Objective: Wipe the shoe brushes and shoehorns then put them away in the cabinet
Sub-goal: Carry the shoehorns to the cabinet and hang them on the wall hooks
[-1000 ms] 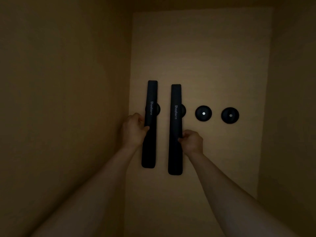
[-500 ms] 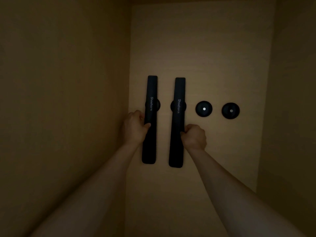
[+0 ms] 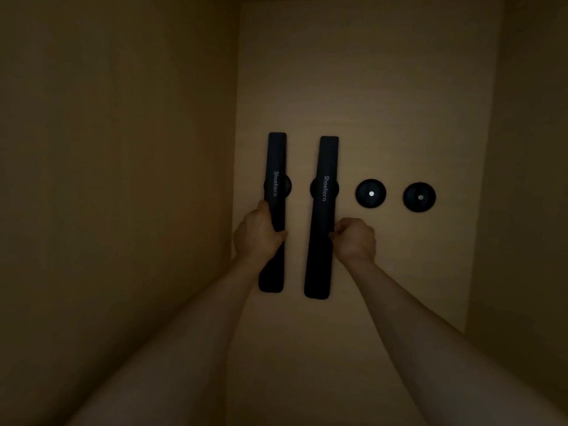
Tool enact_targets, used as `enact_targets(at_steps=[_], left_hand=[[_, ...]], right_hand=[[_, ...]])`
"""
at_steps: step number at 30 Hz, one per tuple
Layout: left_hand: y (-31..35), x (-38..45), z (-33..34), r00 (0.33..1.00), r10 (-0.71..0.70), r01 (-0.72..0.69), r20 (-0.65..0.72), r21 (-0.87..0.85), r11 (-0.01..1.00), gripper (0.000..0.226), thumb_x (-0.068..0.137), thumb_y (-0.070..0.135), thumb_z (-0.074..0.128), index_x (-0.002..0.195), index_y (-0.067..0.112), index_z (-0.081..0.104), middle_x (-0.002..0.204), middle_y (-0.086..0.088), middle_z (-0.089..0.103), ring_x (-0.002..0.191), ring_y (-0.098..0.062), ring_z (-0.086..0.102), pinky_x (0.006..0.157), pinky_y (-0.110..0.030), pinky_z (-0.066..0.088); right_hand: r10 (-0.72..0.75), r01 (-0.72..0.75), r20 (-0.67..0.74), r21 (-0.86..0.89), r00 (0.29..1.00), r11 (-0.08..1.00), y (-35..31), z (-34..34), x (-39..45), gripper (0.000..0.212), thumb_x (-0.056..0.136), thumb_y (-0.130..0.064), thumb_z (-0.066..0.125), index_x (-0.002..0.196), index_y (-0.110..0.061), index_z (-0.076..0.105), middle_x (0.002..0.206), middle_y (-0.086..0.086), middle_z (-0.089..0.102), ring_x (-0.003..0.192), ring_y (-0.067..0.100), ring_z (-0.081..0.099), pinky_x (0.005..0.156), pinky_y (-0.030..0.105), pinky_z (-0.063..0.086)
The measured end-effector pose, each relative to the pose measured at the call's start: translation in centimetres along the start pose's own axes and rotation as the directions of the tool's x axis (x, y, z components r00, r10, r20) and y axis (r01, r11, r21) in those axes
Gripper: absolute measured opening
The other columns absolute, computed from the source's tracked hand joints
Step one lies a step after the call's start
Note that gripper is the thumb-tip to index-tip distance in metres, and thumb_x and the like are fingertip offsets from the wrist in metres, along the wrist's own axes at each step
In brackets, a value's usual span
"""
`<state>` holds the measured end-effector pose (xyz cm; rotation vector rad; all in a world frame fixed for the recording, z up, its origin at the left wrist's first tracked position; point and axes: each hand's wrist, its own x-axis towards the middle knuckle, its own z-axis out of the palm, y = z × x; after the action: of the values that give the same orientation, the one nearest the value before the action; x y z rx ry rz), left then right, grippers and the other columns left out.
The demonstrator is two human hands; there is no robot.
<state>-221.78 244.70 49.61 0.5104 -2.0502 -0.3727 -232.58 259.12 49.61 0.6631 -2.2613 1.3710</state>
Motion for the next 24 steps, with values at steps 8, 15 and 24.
enact_targets(at_steps=[8, 15, 24], left_hand=[[0.23, -0.01, -0.01, 0.999, -0.036, 0.037, 0.034, -0.044, 0.998, 0.050, 0.078, 0.017, 0.076, 0.119, 0.009, 0.047, 0.105, -0.011, 0.063, 0.085, -0.027, 0.064, 0.067, -0.044, 0.059], [0.63, -0.01, 0.07, 0.997, -0.052, 0.057, 0.062, -0.067, 0.996, 0.050, 0.078, 0.018, 0.076, 0.117, 0.008, 0.046, 0.104, -0.011, 0.063, 0.085, -0.027, 0.064, 0.068, -0.044, 0.059], [0.70, 0.15, -0.01, 0.996, -0.066, 0.069, 0.065, -0.041, 0.997, 0.049, 0.080, 0.021, 0.075, 0.118, 0.007, 0.047, 0.109, -0.013, 0.061, 0.090, -0.028, 0.062, 0.071, -0.044, 0.058]], right_hand=[[-0.021, 0.021, 0.007, 0.008, 1.000, 1.000, 0.10, 0.06, 0.13, 0.007, 0.088, -0.011, 0.066, 0.087, -0.013, 0.073, 0.098, 0.014, 0.073, 0.093, 0.030, 0.067, 0.074, 0.027, 0.050], [-0.012, 0.012, 0.004, 0.022, 1.000, 1.000, 0.25, 0.10, 0.38, 0.008, 0.089, -0.012, 0.066, 0.091, -0.012, 0.074, 0.101, 0.014, 0.073, 0.095, 0.030, 0.067, 0.077, 0.028, 0.051], [-0.037, 0.037, 0.023, 0.021, 0.999, 0.999, 0.53, 0.12, 0.50, 0.008, 0.087, -0.013, 0.069, 0.093, -0.011, 0.073, 0.101, 0.013, 0.073, 0.096, 0.029, 0.067, 0.074, 0.024, 0.045]])
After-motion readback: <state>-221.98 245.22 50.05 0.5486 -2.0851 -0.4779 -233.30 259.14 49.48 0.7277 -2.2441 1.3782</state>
